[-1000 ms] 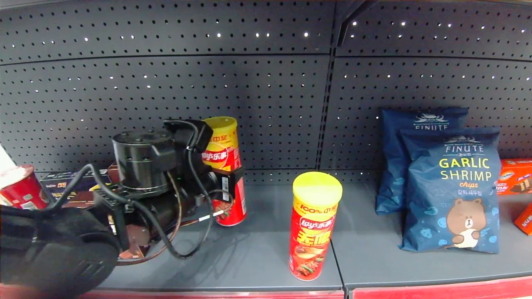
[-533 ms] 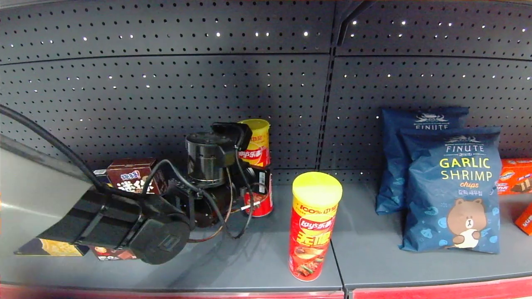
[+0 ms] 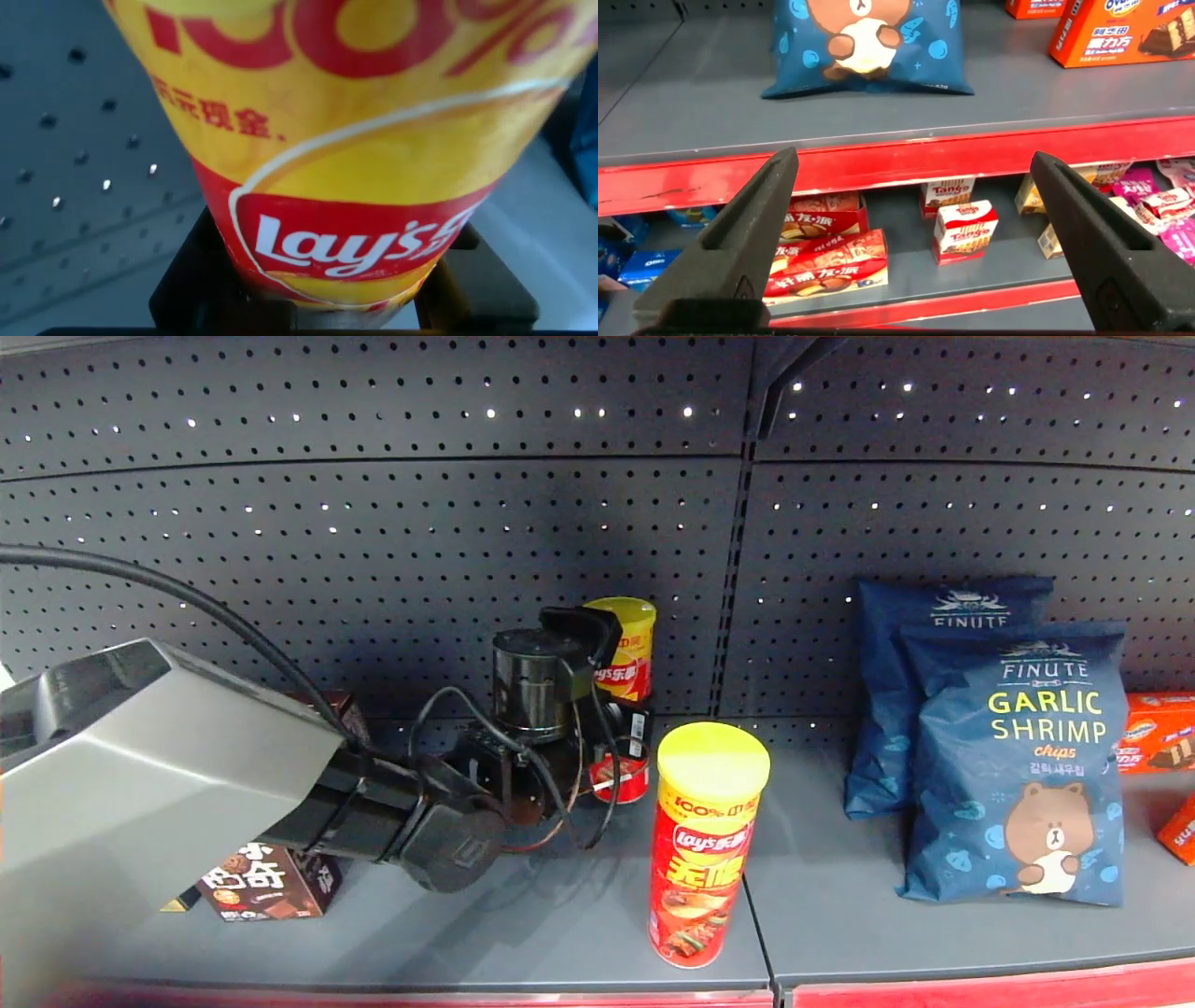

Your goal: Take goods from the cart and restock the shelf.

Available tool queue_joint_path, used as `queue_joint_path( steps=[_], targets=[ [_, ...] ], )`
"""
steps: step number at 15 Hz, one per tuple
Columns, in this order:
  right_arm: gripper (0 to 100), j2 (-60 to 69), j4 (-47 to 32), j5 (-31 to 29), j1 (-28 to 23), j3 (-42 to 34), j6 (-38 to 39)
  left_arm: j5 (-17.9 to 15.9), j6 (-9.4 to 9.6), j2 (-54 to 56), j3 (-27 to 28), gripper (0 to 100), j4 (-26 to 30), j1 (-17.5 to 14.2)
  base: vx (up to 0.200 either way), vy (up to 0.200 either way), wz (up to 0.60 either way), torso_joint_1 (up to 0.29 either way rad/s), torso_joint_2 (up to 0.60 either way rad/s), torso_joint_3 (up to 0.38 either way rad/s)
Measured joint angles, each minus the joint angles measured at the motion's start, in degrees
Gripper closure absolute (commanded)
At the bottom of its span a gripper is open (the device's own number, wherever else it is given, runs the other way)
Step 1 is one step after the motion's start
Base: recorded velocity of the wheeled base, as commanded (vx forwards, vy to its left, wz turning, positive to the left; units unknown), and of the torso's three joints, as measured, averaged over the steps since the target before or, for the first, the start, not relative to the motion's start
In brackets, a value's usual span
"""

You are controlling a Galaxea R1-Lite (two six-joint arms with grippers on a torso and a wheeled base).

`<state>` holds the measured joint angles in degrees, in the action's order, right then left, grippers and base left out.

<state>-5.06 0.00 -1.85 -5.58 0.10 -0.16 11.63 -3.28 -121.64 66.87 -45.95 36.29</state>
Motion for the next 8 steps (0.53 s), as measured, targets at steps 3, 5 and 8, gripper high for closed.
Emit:
queue_joint_path(
  steps=[3, 5, 8],
  targets=[
    [0, -0.01, 0.0, 0.0, -0.04, 0.0, 0.0, -0.06, 0.16, -2.4, 2.69, 100, 0.02, 0.33, 0.0, 0.0, 0.0, 0.0, 0.0, 0.0],
    [0, -0.01, 0.0, 0.0, 0.0, 0.0, 0.02, -0.04, 0.16, -3.41, 3.63, 100, 0.11, 0.72, 0.0, 0.0, 0.0, 0.0, 0.0, 0.0],
    [0, -0.04, 0.0, 0.0, -0.04, 0.0, 0.0, -0.06, 0.16, -4.61, 4.05, 100, 0.05, 1.02, 0.0, 0.0, 0.0, 0.0, 0.0, 0.0]
  ],
)
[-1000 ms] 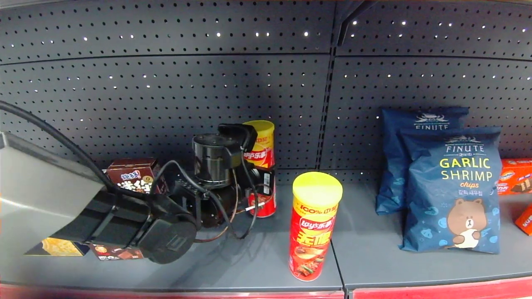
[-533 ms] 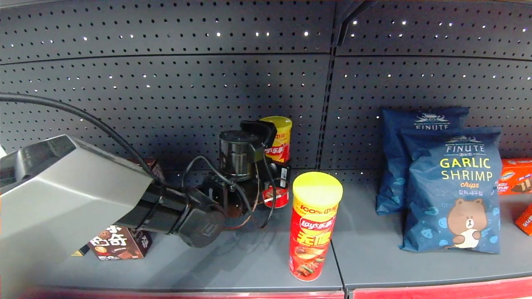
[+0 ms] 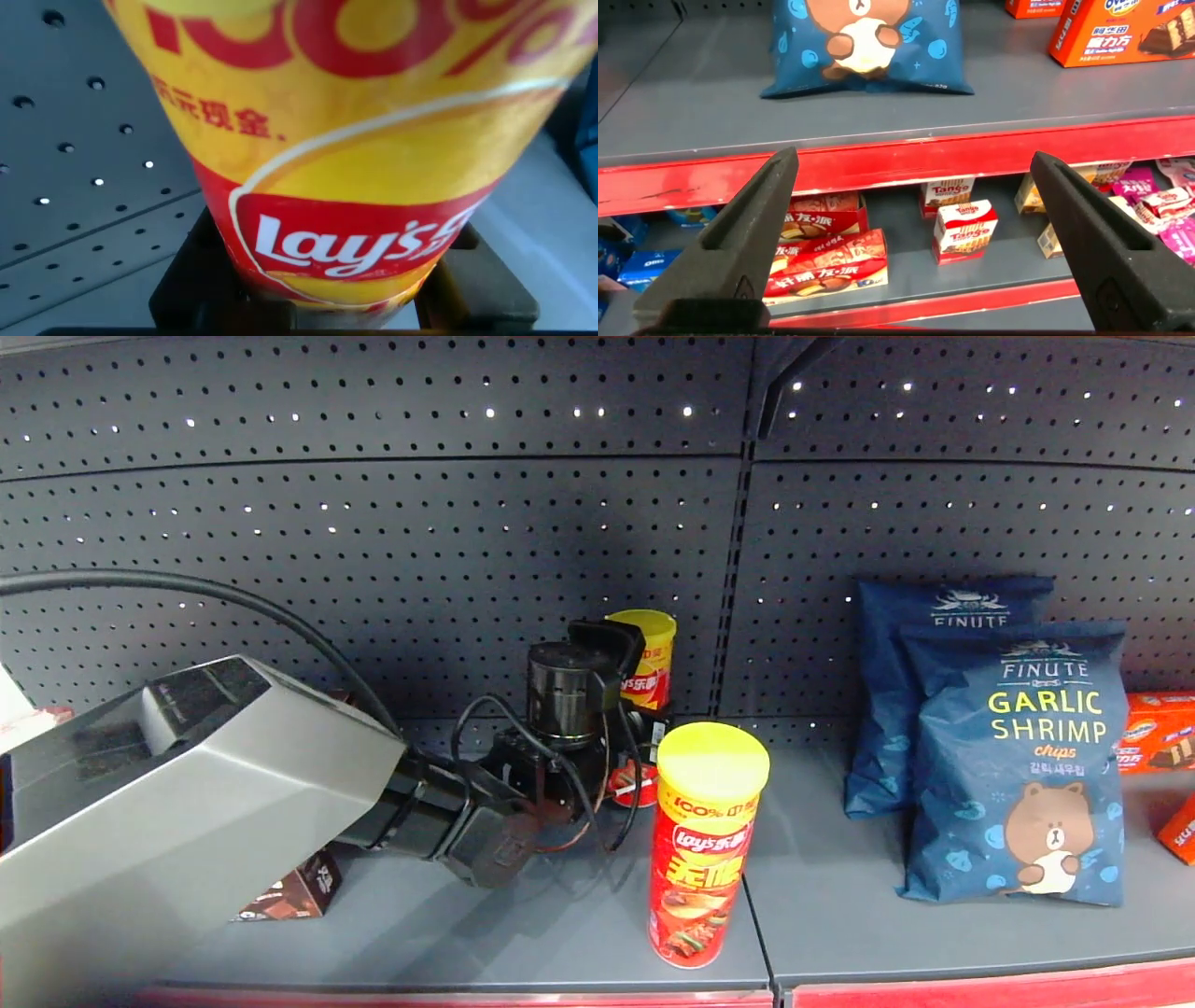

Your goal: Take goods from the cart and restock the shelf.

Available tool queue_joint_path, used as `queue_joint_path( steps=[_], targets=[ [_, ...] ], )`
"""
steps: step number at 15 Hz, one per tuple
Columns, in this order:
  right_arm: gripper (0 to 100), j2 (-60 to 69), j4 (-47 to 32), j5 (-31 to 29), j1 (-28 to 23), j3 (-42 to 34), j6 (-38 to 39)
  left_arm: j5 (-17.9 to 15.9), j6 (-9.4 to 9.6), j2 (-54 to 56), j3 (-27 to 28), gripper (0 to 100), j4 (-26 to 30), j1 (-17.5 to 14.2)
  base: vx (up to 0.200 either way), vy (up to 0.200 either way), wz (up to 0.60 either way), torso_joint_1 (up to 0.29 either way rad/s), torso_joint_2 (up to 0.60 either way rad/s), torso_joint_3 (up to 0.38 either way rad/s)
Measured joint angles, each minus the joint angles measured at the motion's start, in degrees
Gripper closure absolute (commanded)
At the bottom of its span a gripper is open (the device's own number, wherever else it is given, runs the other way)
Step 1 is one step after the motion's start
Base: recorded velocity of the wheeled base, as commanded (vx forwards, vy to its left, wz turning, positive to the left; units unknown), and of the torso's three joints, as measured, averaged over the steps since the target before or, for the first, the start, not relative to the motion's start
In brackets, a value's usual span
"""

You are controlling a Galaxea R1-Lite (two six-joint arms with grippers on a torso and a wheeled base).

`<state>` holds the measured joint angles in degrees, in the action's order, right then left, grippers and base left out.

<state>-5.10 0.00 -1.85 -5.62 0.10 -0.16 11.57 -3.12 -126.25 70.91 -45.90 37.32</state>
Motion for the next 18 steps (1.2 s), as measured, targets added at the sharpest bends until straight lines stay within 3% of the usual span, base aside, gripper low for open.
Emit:
queue_joint_path(
  steps=[7, 8, 15, 18],
  targets=[
    [0, 0.0, 0.0, 0.0, 0.04, 0.0, 0.0, 0.2, 0.0, -2.21, 0.98, 100, -0.27, 0.15, 0.0, 0.0, 0.0, 0.0, 0.0, 0.0],
    [0, 0.0, 0.02, 0.0, 0.04, 0.0, 0.0, 0.26, 0.0, -2.58, 1.46, 0, -0.28, 0.15, 0.0, 0.0, 0.0, 0.0, 0.0, 0.0],
    [0, 0.0, 0.0, 0.0, 0.04, 0.0, 0.0, 1.51, -0.18, -2.11, 1.16, 0, 0.0, 0.89, 0.0, 0.0, 0.0, 0.0, 0.0, 0.0],
    [0, 0.0, 0.02, 0.0, 0.09, 0.0, 0.0, 1.6, -0.18, 1.94, -2.73, 0, 0.13, 0.57, 0.0, 0.0, 0.0, 0.0, 0.0, 0.0]
  ],
)
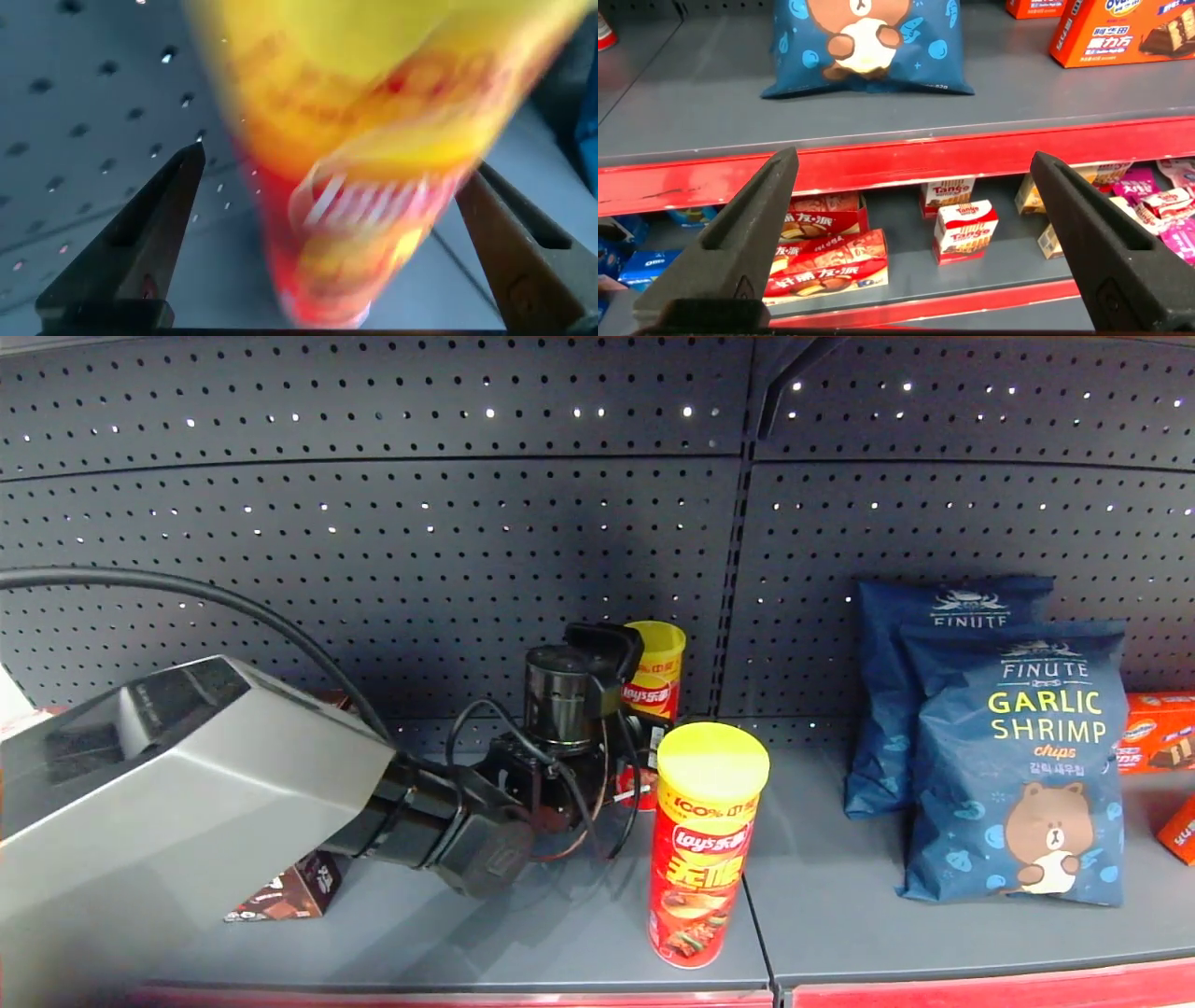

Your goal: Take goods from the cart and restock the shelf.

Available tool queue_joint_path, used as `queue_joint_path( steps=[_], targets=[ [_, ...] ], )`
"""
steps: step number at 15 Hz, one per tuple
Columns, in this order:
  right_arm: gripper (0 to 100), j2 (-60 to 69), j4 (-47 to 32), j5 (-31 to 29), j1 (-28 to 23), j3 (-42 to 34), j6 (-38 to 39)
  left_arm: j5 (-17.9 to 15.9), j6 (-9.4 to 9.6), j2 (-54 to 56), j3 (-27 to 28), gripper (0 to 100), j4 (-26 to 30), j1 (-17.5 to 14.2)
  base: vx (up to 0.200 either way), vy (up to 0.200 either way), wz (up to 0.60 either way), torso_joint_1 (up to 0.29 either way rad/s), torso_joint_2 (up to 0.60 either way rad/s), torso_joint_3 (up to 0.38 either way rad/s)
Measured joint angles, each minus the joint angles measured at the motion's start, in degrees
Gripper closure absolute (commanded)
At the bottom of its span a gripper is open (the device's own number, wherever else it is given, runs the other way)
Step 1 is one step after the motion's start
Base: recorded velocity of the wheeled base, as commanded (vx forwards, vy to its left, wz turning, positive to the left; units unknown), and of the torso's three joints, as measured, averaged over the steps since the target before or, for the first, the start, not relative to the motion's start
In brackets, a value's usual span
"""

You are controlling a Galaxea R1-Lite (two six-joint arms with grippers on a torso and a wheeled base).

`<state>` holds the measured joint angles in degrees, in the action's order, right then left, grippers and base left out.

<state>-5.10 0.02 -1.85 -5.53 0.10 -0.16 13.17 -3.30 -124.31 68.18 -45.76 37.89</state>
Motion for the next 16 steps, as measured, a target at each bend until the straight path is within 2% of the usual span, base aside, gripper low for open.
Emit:
queue_joint_path(
  steps=[4, 13, 14, 16],
  targets=[
    [0, 0.0, 0.02, 0.0, 0.0, -0.02, 0.0, 0.07, -0.2, 7.77, -7.91, 0, -0.22, -0.82, 0.0, 0.0, 0.0, 0.0, 0.0, 0.0],
    [0, 0.0, 0.05, 0.29, -0.02, -0.1, -0.11, 0.05, 0.63, 30.32, -26.98, 0, 0.3, -5.06, 0.0, 0.0, 0.0, 0.0, 0.0, 0.0],
    [0, 0.0, 0.11, 0.55, 0.02, -0.1, -0.11, 0.29, 1.5, 33.05, -28.77, 0, 1.07, -5.29, 0.0, 0.0, 0.0, 0.0, 0.0, 0.0],
    [0, -0.02, -0.02, 0.6, -0.02, -0.05, -0.16, 2.0, 4.78, 39.47, -32.96, 0, 2.88, -6.52, 0.0, 0.0, 0.0, 0.0, 0.0, 0.0]
  ],
)
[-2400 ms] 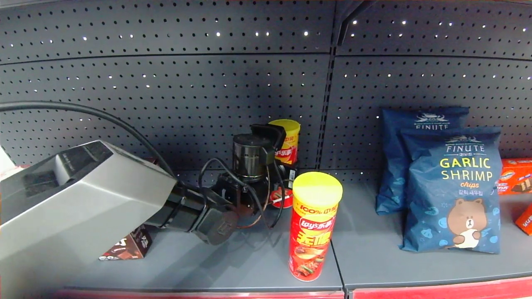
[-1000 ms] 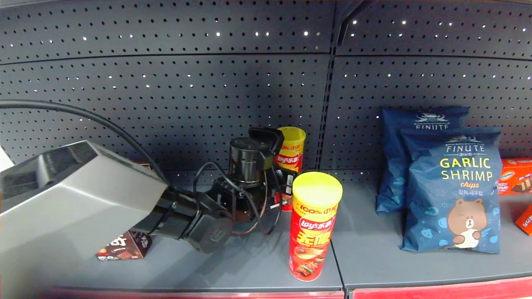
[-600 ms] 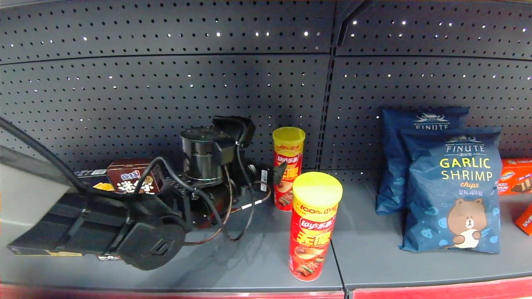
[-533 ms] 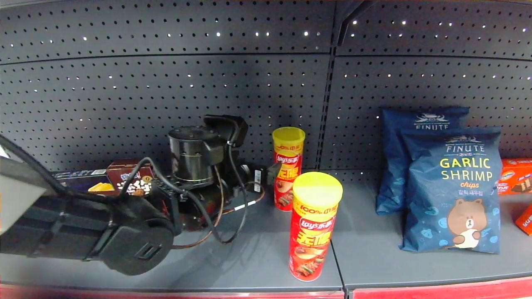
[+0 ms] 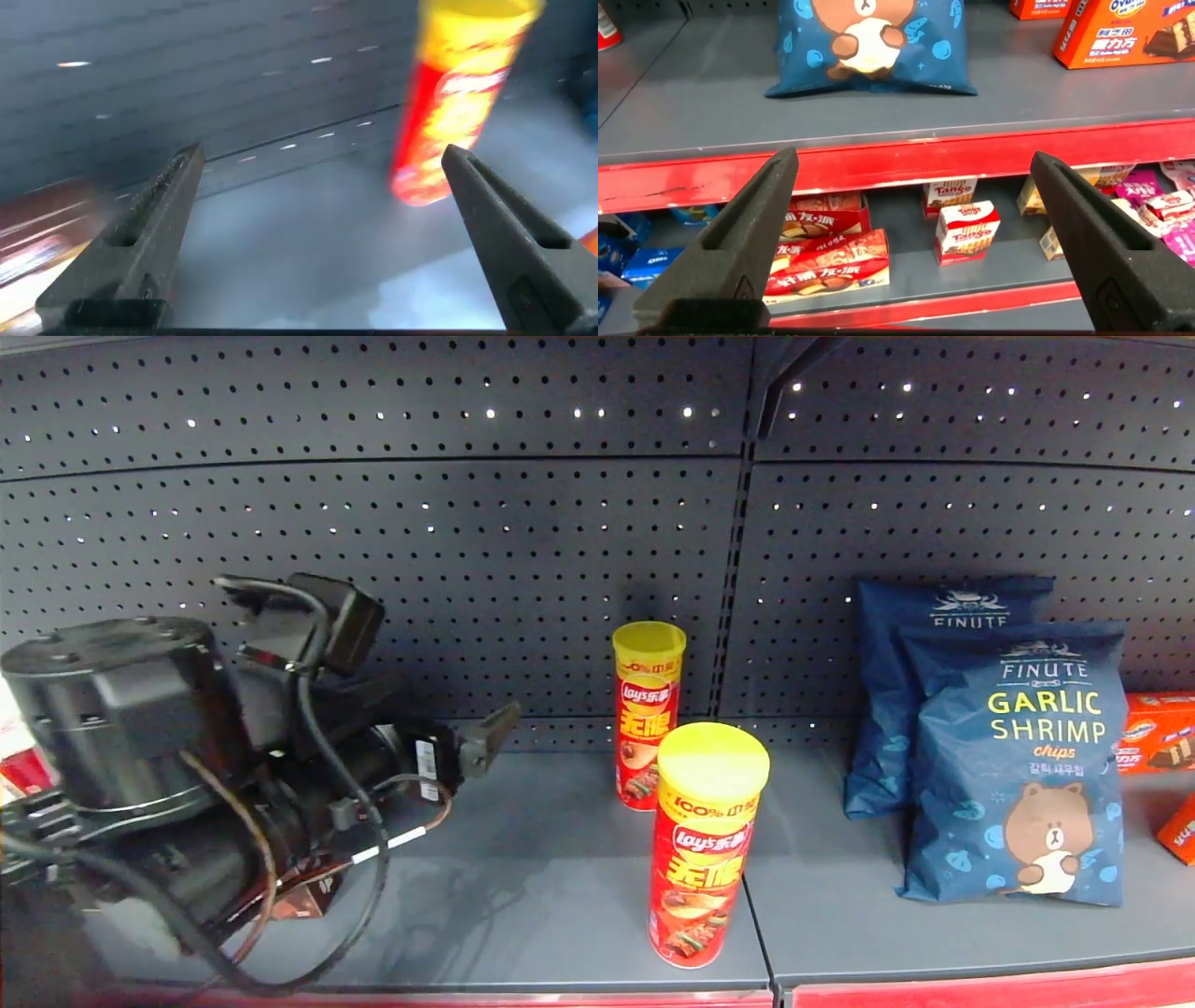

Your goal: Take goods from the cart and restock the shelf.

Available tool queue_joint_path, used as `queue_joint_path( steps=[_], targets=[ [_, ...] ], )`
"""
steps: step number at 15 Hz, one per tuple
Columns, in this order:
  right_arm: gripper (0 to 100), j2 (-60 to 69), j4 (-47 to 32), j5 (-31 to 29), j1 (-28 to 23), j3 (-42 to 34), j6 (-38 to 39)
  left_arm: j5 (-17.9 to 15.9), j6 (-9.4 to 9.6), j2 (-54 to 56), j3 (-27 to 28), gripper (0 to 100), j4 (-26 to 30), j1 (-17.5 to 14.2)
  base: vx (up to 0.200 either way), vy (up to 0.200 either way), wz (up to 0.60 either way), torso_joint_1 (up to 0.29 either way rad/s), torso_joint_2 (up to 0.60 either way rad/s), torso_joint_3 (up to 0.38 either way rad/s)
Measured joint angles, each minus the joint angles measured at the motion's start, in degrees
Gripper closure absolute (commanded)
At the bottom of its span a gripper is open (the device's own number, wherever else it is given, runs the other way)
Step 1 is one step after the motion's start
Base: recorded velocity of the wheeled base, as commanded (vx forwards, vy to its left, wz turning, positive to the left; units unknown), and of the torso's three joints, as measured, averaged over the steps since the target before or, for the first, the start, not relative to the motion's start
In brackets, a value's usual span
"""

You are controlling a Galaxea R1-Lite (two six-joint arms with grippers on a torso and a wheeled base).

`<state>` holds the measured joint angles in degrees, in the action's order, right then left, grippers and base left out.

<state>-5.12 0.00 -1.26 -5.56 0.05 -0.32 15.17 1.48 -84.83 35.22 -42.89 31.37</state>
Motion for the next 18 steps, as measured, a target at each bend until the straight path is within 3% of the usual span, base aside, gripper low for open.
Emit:
queue_joint_path(
  steps=[3, 5, 8, 10, 12, 14, 16, 18],
  targets=[
    [0, -0.26, 0.0, 0.37, 0.35, 0.06, -1.27, 1.15, 2.62, 7.66, -3.39, 0, 1.43, -5.99, 0.0, 0.0, 0.0, 0.0, 0.0, 0.0],
    [0, -0.55, 0.0, 1.28, 1.35, 0.11, -2.58, 1.23, 3.19, 10.0, -2.89, 0, 3.43, -8.25, 0.0, 0.0, 0.0, 0.0, 0.0, 0.0],
    [0, -0.17, 0.27, 0.99, 1.45, 0.13, -2.85, 1.34, 4.43, 12.35, -1.79, 0, 7.14, -8.74, 0.0, 0.0, 0.0, 0.0, 0.0, 0.0],
    [0, -0.33, 0.35, -0.62, 1.29, 0.13, 3.46, 1.48, 6.11, 13.36, -1.34, 0, 7.56, -8.47, 0.0, 0.0, 0.0, 0.0, 0.0, 0.0],
    [0, -1.22, 1.11, -1.39, 0.99, 0.91, 6.83, 1.58, 5.99, 13.84, -1.29, 0, 7.61, -8.39, 0.0, 0.0, 0.0, 0.0, 0.0, 0.0],
    [0, -4.66, 3.17, -0.35, 0.94, 6.78, 4.67, 1.55, 5.39, 13.97, -1.38, 0, 7.25, -8.44, 0.0, 0.0, 0.0, 0.0, 0.0, 0.0],
    [0, -12.41, 3.12, 3.0, 2.01, 18.97, -1.4, 1.26, 5.23, 13.97, -1.12, 0, 7.31, -8.44, 0.0, 0.0, 0.0, 0.0, 0.0, 0.0],
    [0, -20.85, 1.58, 6.12, 5.86, 28.06, -5.73, 0.76, 5.28, 13.75, -0.94, 0, 7.28, -7.83, 0.0, 0.0, 0.0, 0.0, 0.0, 0.0]
  ],
)
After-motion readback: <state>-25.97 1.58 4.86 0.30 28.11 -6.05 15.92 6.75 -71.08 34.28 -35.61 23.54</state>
